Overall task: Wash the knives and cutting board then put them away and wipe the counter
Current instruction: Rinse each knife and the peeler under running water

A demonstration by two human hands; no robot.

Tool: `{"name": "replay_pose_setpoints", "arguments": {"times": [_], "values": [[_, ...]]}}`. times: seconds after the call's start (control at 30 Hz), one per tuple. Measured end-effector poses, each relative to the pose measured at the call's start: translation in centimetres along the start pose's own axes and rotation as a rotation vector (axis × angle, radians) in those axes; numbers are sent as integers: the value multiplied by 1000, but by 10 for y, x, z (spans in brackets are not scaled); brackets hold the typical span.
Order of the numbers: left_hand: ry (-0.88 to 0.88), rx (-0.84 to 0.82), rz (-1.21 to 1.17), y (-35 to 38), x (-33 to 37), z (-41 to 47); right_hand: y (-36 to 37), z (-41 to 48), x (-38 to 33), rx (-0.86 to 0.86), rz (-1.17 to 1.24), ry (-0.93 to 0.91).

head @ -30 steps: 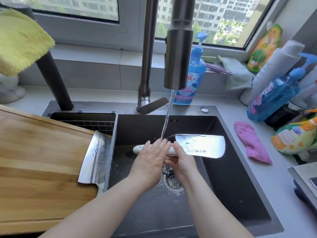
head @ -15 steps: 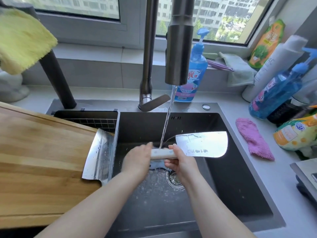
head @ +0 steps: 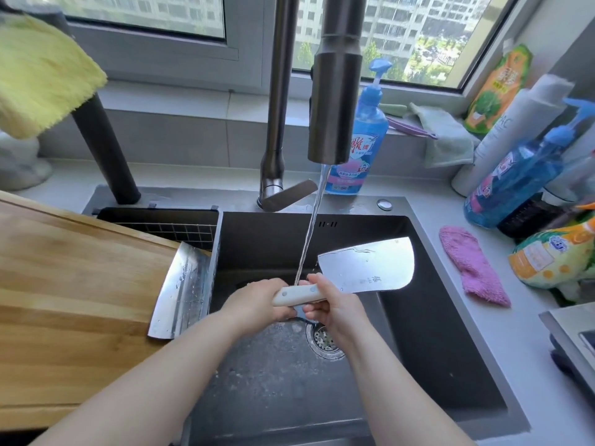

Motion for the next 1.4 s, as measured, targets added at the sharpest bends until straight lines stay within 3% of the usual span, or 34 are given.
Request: {"name": "replay_pose_setpoints", "arguments": {"times": [0.17, 0.23, 0.4, 0.57, 0.8, 1.0, 1.13, 1.23, 1.33, 1.4], "values": [[-140, -238, -407, 2, -5, -4, 0, 0, -4, -33, -75, 15], [-211, -288, -454, 4, -2, -4, 0, -1, -7, -43, -89, 8], [-253, -97, -469, -2, 5, 8, -1, 1, -13, -33, -13, -9], [-176, -136, -525, -5, 10, 8, -6, 2, -18, -22, 2, -7], [-57, -39, -560, -9, 8, 11, -8, 8, -20, -35, 81, 2], [-52, 167, -300, -12, 15, 3, -10, 17, -14, 251, 76, -22], [-131, 256, -228, -3, 16, -3, 3, 14, -9, 211, -64, -52], [-149, 182, -318, 2, 13, -2, 5, 14, -5, 182, -68, -44], [-154, -30, -567, 4, 14, -2, 3, 18, -1, 143, 3, -24], [-141, -104, -569, 5, 15, -4, 3, 18, 1, 119, 35, -15]]}}
Point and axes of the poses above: each hand's wrist, its own z-axis towards the middle knuckle, its own y-axis out of the palm, x = y × z, the point moved 4 cm from there along z, towards the middle knuckle, and after that the axes turned 1 degree about -x, right-handed, at the moved point
